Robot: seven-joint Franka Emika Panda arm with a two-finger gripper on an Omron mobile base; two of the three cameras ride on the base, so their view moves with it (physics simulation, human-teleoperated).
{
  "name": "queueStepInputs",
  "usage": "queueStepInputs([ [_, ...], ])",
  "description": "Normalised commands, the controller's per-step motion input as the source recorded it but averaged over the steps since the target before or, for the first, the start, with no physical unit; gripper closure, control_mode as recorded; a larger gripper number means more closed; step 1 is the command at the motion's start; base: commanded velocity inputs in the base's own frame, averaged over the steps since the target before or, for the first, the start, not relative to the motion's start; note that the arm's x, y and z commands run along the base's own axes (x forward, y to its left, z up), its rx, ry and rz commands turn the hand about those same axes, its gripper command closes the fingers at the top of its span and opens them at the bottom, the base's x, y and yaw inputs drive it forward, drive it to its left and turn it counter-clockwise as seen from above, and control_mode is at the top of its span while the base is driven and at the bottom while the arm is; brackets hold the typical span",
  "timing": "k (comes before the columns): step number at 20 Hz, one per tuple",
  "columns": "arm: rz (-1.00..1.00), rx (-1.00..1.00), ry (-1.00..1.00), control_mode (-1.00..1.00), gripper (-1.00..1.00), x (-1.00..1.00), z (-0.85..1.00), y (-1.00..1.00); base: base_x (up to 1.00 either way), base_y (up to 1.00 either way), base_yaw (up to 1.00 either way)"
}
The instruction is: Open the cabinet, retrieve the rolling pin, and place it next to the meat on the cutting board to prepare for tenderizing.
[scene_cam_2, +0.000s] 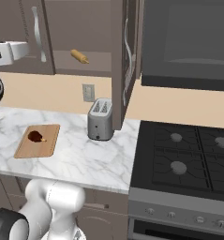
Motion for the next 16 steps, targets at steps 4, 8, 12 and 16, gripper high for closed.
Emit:
queueStepInputs([
  [4, 0.00, 0.00, 0.00, -1.00, -1.00, 0.24, 0.00, 0.00, 0.00, 0.00, 0.00],
  [8, 0.00, 0.00, 0.00, -1.00, -1.00, 0.20, 0.00, 0.00, 0.00, 0.00, 0.00],
  [12, 0.00, 0.00, 0.00, -1.00, -1.00, 0.09, 0.00, 0.00, 0.00, 0.00, 0.00],
  [16, 0.00, 0.00, 0.01, -1.00, -1.00, 0.15, -0.01, 0.00, 0.00, 0.00, 0.00],
])
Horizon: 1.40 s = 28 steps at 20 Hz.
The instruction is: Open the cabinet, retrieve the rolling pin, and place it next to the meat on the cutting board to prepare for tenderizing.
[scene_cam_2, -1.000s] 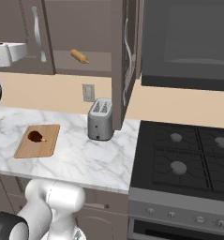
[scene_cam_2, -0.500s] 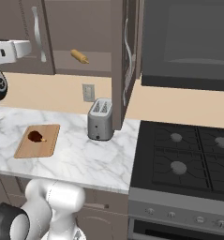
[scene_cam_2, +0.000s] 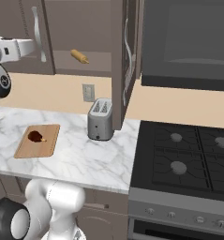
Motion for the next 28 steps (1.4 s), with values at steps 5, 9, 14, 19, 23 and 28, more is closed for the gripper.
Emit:
queueStepInputs([
  [5, 0.00, 0.00, 0.00, -1.00, -1.00, 0.23, -0.02, 0.00, 0.00, 0.00, 0.00],
  [9, 0.00, 0.00, 0.00, -1.00, -1.00, 0.19, -0.05, 0.00, 0.00, 0.00, 0.00],
  [14, 0.00, 0.00, 0.00, -1.00, -1.00, 0.23, -0.01, 0.00, 0.00, 0.00, 0.00],
  [19, 0.00, 0.00, 0.00, -1.00, -1.00, 0.32, 0.00, 0.00, 0.00, 0.00, 0.00],
  [23, 0.00, 0.00, 0.00, -1.00, -1.00, 0.25, 0.00, 0.00, 0.00, 0.00, 0.00],
  [28, 0.00, 0.00, 0.00, -1.00, -1.00, 0.22, 0.00, 0.00, 0.00, 0.00, 0.00],
])
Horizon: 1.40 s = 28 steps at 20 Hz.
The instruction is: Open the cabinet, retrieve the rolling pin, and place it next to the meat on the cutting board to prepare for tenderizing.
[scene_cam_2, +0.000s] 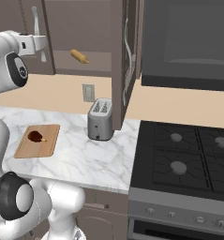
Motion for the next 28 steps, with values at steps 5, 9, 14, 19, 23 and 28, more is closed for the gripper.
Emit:
queueStepInputs([
  [5, 0.00, 0.00, 0.00, -1.00, -1.00, 0.20, 0.00, 0.00, 0.00, 0.00, 0.00],
  [9, 0.00, 0.00, 0.00, -1.00, -1.00, 0.19, -0.01, 0.01, 0.00, 0.00, 0.00],
  [14, 0.00, 0.00, 0.00, -1.00, -1.00, 0.24, -0.04, 0.08, 0.00, 0.00, 0.00],
  [19, 0.00, 0.00, 0.00, -1.00, -1.00, 0.31, -0.07, 0.20, 0.00, 0.00, 0.00],
  [23, 0.00, 0.00, 0.00, -1.00, -1.00, 0.33, -0.06, 0.20, 0.00, 0.00, 0.00],
  [28, 0.00, 0.00, 0.00, -1.00, -1.00, 0.34, 0.00, 0.04, 0.00, 0.00, 0.00],
])
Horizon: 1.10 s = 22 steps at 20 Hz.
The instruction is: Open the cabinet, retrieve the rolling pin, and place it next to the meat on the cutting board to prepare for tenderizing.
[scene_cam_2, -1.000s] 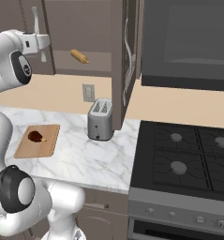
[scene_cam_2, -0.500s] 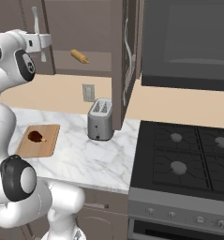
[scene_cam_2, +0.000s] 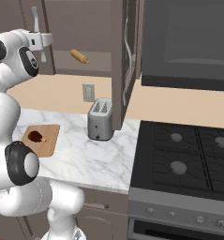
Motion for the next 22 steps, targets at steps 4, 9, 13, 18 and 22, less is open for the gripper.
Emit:
queueStepInputs([
  [4, 0.00, 0.00, 0.00, -1.00, -1.00, 0.26, -0.01, 0.00, 0.00, 0.00, 0.00],
  [9, 0.00, 0.00, 0.00, -1.00, 1.00, 0.29, -0.03, 0.00, 0.00, 0.00, 0.00],
  [13, 0.00, 0.00, 0.00, -1.00, 1.00, 0.11, -0.02, 0.00, 0.00, 0.00, 0.00],
  [18, 0.00, 0.01, 0.02, -1.00, 1.00, 0.00, -0.06, 0.00, 0.00, 0.00, 0.00],
  [22, 0.00, 0.02, 0.01, -1.00, 1.00, 0.16, -0.09, 0.01, 0.00, 0.00, 0.00],
])
